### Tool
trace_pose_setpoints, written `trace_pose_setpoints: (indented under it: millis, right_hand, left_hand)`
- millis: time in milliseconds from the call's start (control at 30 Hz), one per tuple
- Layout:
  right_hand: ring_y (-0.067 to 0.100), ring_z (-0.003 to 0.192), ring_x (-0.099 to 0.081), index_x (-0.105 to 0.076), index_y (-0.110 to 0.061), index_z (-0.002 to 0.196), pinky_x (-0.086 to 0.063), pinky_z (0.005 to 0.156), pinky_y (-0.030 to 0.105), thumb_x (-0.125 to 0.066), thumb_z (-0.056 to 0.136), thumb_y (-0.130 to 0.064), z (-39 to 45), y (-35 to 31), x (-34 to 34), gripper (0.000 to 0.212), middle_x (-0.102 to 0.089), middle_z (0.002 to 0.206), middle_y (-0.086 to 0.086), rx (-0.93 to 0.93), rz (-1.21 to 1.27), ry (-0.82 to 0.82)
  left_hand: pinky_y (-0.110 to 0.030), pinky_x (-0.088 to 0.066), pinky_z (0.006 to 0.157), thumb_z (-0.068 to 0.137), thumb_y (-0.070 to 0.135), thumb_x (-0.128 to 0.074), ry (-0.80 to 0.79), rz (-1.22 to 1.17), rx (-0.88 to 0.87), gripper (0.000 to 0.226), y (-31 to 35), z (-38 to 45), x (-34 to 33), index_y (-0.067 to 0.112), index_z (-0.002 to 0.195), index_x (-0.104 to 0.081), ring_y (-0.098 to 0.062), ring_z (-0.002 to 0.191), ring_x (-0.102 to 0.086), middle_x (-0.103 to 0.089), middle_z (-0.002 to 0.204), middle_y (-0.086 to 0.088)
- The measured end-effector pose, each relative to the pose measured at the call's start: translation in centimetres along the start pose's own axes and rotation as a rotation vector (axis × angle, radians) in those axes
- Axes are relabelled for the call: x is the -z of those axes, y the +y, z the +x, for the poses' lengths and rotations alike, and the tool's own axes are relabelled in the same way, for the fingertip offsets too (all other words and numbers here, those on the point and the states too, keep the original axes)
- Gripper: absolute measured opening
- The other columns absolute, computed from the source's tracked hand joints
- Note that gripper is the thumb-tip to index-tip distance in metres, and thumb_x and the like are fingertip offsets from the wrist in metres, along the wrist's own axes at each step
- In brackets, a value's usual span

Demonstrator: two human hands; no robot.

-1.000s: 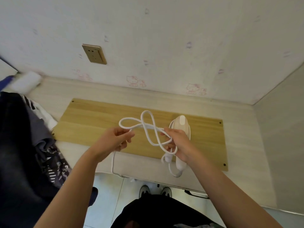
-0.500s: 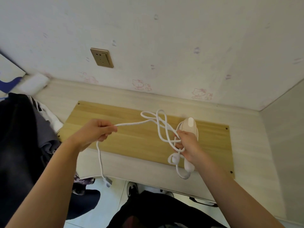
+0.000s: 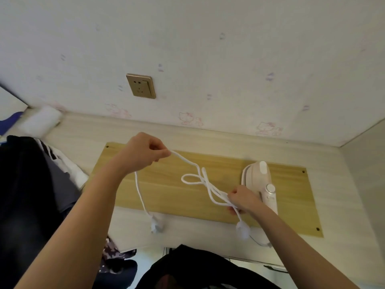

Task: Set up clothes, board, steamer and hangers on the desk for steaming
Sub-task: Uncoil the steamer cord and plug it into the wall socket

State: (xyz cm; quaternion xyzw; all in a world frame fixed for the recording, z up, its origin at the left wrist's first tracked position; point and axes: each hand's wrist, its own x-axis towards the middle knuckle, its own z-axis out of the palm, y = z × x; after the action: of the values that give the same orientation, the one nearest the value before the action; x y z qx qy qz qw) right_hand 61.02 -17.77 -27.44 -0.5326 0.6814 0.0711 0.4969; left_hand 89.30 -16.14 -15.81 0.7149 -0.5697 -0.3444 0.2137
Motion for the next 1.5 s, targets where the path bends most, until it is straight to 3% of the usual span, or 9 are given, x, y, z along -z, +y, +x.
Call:
trace_pose_setpoints:
  millis: [100,300,467,533,633,733,1100,1333,1500]
  right_hand:
    - [0.027,0.084,-0.060,-0.054,-0.006,0.089,-0.041,0.060,0.027,-0.039,0.095,-0.012,-0.4,-1.3,-0.1,0.018,-0.063,0.093,0.014,0.077,-0.304,0.132]
    - [0.020,0.115,-0.056,-0.057,-0.013,0.124,-0.043,0.094,0.029,-0.048,0.097,-0.025,-0.8,-6.6,-0.9,0.031,-0.061,0.125,0.003,0.478,0.044,0.293]
    - [0.007,0.110,-0.055,-0.056,-0.017,0.126,-0.041,0.084,0.008,-0.053,0.097,-0.027,-2.1,-11.1,-2.7,0.031,-0.063,0.119,-0.004,0.741,0.161,0.273]
    - [0.006,0.095,-0.062,-0.065,-0.014,0.111,-0.045,0.077,0.012,-0.052,0.097,-0.029,-2.1,-11.9,-3.3,0.024,-0.069,0.100,-0.004,0.783,0.150,0.256]
    - [0.005,0.068,-0.058,-0.067,-0.018,0.085,-0.042,0.064,0.016,-0.054,0.095,-0.020,-1.9,-11.8,-3.6,0.017,-0.066,0.075,-0.002,0.783,0.267,0.292]
    - [0.011,0.067,-0.057,-0.066,-0.021,0.084,-0.043,0.065,0.023,-0.054,0.096,-0.019,-1.4,-11.3,-3.5,0.017,-0.064,0.071,0.000,0.784,0.346,0.383]
    - [0.017,0.066,-0.055,-0.062,-0.015,0.086,-0.049,0.069,0.036,-0.050,0.096,-0.016,-0.8,-11.1,-0.9,0.016,-0.055,0.066,-0.001,0.678,0.539,0.578]
    - [0.013,0.078,-0.068,-0.072,-0.015,0.084,-0.050,0.079,0.029,-0.059,0.091,-0.023,0.1,-12.3,-2.5,0.016,-0.072,0.076,-0.003,0.533,0.424,0.482]
    - [0.018,0.092,-0.067,-0.075,-0.011,0.082,-0.050,0.092,0.038,-0.062,0.088,-0.021,1.2,-13.2,-3.2,0.017,-0.074,0.089,0.002,0.467,0.302,0.181]
  left_hand:
    - [-0.018,-0.041,0.055,0.082,0.030,-0.072,-0.019,0.067,-0.067,0.010,0.2,1.3,0.2,0.022,0.077,-0.074,0.004,0.046,-0.052,-0.064,0.059,0.005]
    - [-0.022,-0.048,0.060,0.080,0.032,-0.073,-0.085,0.054,-0.155,0.010,-0.3,3.1,-1.0,0.022,0.079,-0.076,0.000,0.051,-0.054,-0.067,0.062,0.002]
    - [-0.025,-0.046,0.060,0.080,0.035,-0.072,-0.127,-0.047,-0.217,0.014,-1.1,3.1,-1.8,0.023,0.080,-0.076,-0.004,0.053,-0.052,-0.067,0.063,0.003]
    - [-0.021,-0.039,0.053,0.082,0.034,-0.071,-0.132,-0.105,-0.222,0.017,-1.6,2.7,-1.6,0.019,0.077,-0.075,-0.004,0.048,-0.044,-0.059,0.056,0.003]
    - [-0.020,-0.033,0.048,0.086,0.027,-0.068,-0.136,-0.284,-0.168,0.023,-3.2,2.0,-0.7,0.008,0.076,-0.072,-0.009,0.046,-0.037,-0.043,0.052,0.001]
    - [-0.025,-0.035,0.054,0.092,0.024,-0.060,-0.178,-0.526,-0.059,0.026,-5.7,1.4,0.0,0.002,0.082,-0.068,-0.014,0.051,-0.038,-0.041,0.056,0.000]
    - [-0.021,-0.045,0.067,0.092,0.012,-0.060,-0.178,-0.429,-0.067,0.019,-8.5,1.2,2.1,0.016,0.078,-0.072,-0.012,0.063,-0.052,-0.056,0.060,0.002]
    - [-0.020,-0.046,0.077,0.091,0.019,-0.061,0.178,-0.392,-0.097,0.012,-6.4,4.7,3.9,0.017,0.086,-0.072,-0.009,0.079,-0.063,-0.071,0.082,-0.002]
    - [-0.015,-0.039,0.069,0.090,0.021,-0.062,0.268,-0.152,-0.215,0.009,-5.7,7.0,4.7,0.026,0.087,-0.070,-0.001,0.080,-0.056,-0.069,0.086,0.006]
